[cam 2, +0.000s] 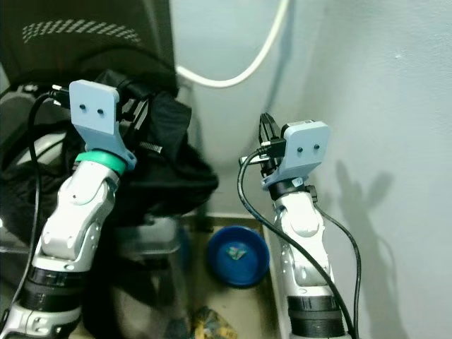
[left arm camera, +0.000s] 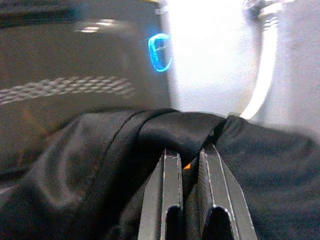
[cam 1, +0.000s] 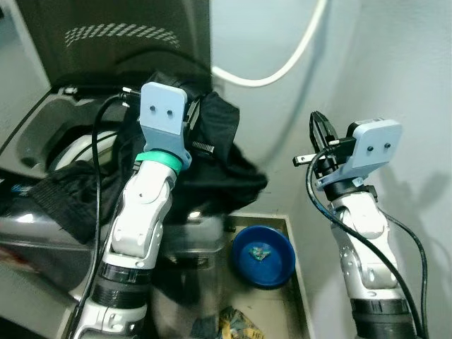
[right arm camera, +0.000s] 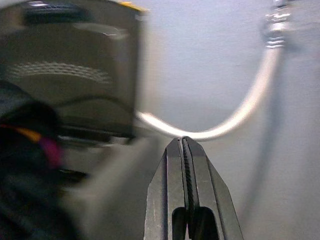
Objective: Clothes washing
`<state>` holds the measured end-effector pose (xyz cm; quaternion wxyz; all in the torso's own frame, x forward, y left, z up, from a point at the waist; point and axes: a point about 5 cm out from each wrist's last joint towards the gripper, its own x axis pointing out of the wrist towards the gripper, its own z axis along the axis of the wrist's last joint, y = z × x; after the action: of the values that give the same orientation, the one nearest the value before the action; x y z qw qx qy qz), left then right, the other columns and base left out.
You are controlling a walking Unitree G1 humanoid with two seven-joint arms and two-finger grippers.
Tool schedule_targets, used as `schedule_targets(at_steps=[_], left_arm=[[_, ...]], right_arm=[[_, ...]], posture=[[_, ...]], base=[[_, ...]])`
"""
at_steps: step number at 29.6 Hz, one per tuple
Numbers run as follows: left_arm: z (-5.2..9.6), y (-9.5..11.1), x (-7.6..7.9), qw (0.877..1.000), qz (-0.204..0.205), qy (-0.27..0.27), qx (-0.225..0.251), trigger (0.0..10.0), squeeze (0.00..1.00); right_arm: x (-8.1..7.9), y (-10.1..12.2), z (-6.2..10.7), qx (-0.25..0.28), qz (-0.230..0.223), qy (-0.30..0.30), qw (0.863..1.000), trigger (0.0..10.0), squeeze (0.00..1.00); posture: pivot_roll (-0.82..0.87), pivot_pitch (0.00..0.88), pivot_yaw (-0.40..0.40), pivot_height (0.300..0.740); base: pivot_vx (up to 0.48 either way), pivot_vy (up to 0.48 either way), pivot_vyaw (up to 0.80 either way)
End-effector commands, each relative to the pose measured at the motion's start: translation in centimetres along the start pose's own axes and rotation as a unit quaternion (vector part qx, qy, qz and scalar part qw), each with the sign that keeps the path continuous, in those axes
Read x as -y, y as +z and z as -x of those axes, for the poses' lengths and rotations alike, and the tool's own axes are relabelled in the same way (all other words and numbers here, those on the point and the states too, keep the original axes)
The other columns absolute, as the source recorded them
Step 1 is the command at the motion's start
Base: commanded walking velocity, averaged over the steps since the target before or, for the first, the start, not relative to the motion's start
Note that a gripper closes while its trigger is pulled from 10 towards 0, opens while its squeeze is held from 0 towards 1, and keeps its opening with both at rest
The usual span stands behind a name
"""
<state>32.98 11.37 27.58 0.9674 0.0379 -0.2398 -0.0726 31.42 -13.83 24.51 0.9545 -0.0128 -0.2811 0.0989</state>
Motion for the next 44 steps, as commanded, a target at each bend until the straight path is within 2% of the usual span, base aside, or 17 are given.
schedule_targets(at_steps=[1, 18, 44], left_arm=[[0.0, 0.46, -0.34, 1.0, 0.002, 0.007, 0.011, 10.0, 0.0], [-0.08, 0.34, -0.34, 1.0, 0.003, 0.01, 0.006, 10.0, 0.0], [-0.26, -0.16, -0.42, 1.0, -0.006, 0.014, -0.008, 10.0, 0.0]], right_arm=[[-0.37, 0.04, -0.09, 0.0, 0.002, 0.011, 1.0, 10.0, 0.0], [-0.2, -0.17, -0.07, -0.007, 0.012, 0.007, 1.0, 10.0, 0.0], [-0.15, -0.08, -0.08, -0.005, 0.016, 0.006, 1.0, 10.0, 0.0]], posture=[[0.09, 0.0, 0.053, 0.74], [0.08, 0.0, 0.052, 0.74], [0.08, 0.0, 0.051, 0.74]], base=[[0.0, 0.472, 0.0], [0.0, 0.467, 0.0], [0.0, 0.0, 0.0]])
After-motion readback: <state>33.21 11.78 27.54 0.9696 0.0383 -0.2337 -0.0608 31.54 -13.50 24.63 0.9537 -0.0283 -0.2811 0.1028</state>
